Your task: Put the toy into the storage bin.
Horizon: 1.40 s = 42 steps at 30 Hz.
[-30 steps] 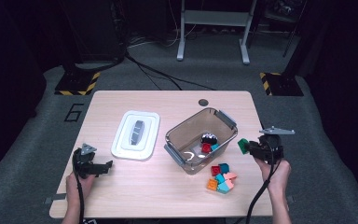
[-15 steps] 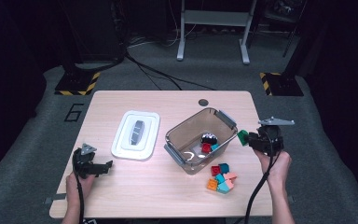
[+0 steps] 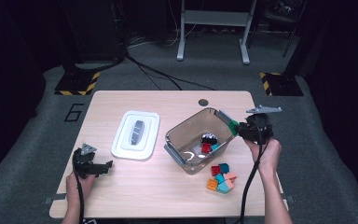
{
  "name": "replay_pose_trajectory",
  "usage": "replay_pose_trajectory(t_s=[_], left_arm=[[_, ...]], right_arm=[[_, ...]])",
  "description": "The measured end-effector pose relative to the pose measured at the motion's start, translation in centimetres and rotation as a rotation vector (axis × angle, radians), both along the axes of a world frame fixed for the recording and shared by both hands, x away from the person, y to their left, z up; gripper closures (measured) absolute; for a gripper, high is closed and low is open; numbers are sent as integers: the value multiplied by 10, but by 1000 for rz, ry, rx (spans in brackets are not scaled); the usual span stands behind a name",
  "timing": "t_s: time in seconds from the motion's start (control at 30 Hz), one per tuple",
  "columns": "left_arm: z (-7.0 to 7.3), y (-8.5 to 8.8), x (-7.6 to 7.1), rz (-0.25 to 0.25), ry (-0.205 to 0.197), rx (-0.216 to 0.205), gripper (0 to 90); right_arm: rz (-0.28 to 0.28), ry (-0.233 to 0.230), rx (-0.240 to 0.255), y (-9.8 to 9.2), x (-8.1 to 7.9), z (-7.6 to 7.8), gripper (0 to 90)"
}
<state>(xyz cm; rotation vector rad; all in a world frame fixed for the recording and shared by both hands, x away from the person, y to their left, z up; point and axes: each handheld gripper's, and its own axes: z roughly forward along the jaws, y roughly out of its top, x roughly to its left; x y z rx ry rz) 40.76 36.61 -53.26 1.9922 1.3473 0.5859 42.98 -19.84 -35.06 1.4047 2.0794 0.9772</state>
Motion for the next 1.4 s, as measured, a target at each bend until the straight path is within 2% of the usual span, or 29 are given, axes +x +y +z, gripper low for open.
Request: replay_pose_trajectory(t_s=[0.13,0.23,0.5,0.7,0.8,0.93,1.07,1.2,1.27,1.4], left_arm=[[0,0,0,-2,1,4,3],[0,0,0,1,0,1,3],[0,0,0,-1,1,3,3],[0,0,0,0,0,-1,3],[0,0,0,0,0,0,3],[0,0,0,0,0,0,3],[0,0,0,0,0,0,3],[0,0,0,1,0,1,2],[0,0,0,0,0,1,2],[0,0,0,0,0,0,3]], right_arm=[[9,14,-12,10,10,-4,724],[1,43,-16,19,18,-11,724],[-29,69,-35,22,31,-27,722],[-43,59,-88,23,29,-31,718],[-43,29,-143,27,28,-32,714],[-35,22,-192,33,26,-31,641],[-29,29,-157,31,23,-29,544],[-17,51,-79,22,17,-28,482],[-11,56,-41,16,13,-28,417],[3,61,-4,6,4,-29,322]])
